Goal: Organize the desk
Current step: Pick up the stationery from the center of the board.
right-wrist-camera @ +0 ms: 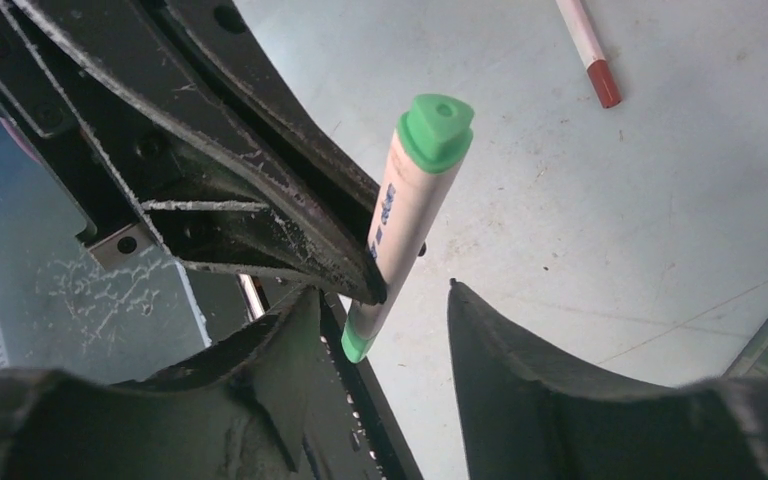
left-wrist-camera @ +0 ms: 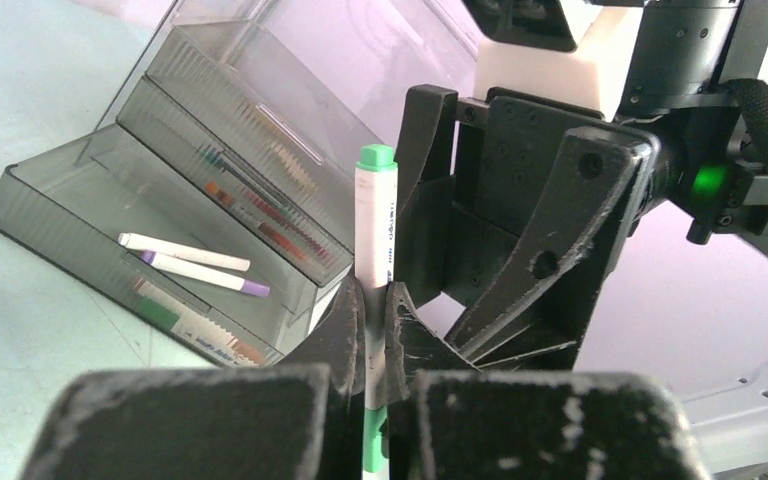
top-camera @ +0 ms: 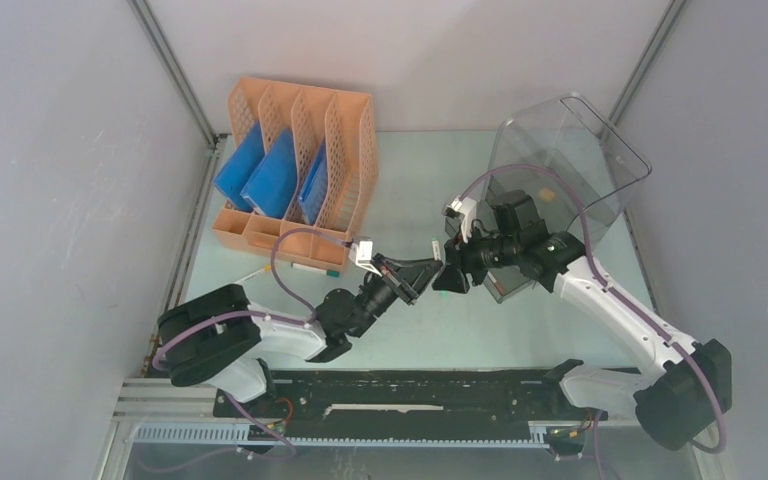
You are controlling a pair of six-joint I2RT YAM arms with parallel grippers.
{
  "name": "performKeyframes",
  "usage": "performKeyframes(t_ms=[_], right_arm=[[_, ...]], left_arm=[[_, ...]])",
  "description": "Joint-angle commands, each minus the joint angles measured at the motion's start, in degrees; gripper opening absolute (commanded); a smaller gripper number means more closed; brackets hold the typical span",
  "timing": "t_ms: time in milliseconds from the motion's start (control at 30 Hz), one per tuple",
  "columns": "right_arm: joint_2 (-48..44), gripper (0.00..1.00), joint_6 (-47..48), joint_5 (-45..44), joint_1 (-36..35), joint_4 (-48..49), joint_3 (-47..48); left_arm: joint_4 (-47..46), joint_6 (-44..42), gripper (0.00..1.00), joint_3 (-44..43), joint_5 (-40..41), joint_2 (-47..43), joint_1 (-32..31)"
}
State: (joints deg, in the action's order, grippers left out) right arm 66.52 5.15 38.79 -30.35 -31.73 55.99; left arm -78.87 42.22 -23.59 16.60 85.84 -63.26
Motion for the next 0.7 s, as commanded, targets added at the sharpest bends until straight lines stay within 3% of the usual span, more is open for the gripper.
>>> performKeyframes(t_ms=[0,167,300,533,667], right_arm=[[0.6,0.54,-0.8,-0.8,0.3,1.9,0.9],[0.7,0.42,-0.6,-0.9,0.3,1.8,0.9],[0.7,0.24,-0.1,-0.8,0.3,1.7,0.8],[0.5,0.01,2.1,-2.2,0.0,1.0,0.9],[0.0,0.0,4.2,-3.9,-0.3,0.3,1.0]], left_arm=[[-3.0,0.9,0.0,-2.3,1.4,0.4,-0.6],[-3.3,1.1,0.0,-2.3,1.0,0.7,-0.6],[-3.3,1.3,0.04,-2.0,1.2,0.7,-0.7],[-3.3,-0.1,0.44,0.2,1.8,-1.3,-0.7],[-3.2,-2.3,0.64,2.9,3.9,-3.9,-0.6]])
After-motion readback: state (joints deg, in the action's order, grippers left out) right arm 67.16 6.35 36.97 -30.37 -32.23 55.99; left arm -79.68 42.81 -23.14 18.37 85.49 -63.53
